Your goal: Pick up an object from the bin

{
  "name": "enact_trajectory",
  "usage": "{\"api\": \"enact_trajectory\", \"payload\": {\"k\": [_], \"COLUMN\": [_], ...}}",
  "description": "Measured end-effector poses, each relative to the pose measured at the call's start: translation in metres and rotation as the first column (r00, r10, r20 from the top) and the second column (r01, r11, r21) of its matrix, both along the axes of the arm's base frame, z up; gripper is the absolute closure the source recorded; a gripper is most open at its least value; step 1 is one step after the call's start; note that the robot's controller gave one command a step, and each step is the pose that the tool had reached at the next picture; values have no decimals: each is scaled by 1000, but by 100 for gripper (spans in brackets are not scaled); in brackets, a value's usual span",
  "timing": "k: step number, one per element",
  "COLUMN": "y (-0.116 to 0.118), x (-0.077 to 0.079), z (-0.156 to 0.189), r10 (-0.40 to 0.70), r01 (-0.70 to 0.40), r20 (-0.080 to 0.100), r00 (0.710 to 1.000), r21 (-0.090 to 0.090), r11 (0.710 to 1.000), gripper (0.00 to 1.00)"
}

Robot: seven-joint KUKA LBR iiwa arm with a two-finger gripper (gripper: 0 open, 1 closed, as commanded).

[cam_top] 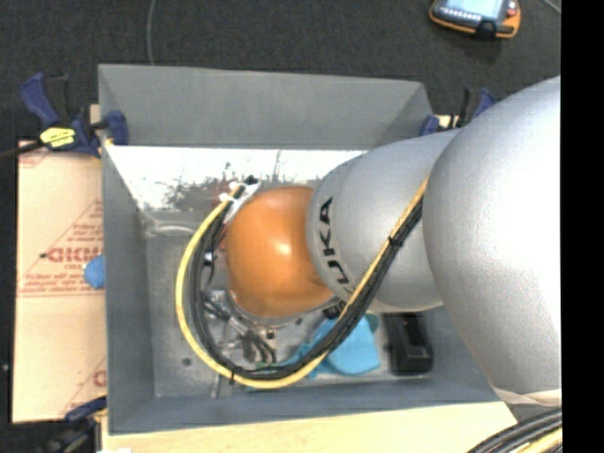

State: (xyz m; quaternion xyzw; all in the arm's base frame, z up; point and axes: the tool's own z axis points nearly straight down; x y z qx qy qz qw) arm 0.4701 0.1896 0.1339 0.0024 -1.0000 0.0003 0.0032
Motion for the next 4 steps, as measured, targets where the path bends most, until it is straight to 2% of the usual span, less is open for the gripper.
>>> {"api": "enact_trajectory", "payload": {"k": [1,2,3,4], "y": [-1,-62,-104,-127], "x": [2,81,85,134], "z": [4,-63,-10,-33], "r10": [-5,334,472,510], "r01": [5,-334,-472,-510], "r20": [7,9,16,12], "r00": [1000,943,882,860], "r21": [2,0,0,2], "r11": [1000,943,882,860], "gripper": [0,0,0,0]}}
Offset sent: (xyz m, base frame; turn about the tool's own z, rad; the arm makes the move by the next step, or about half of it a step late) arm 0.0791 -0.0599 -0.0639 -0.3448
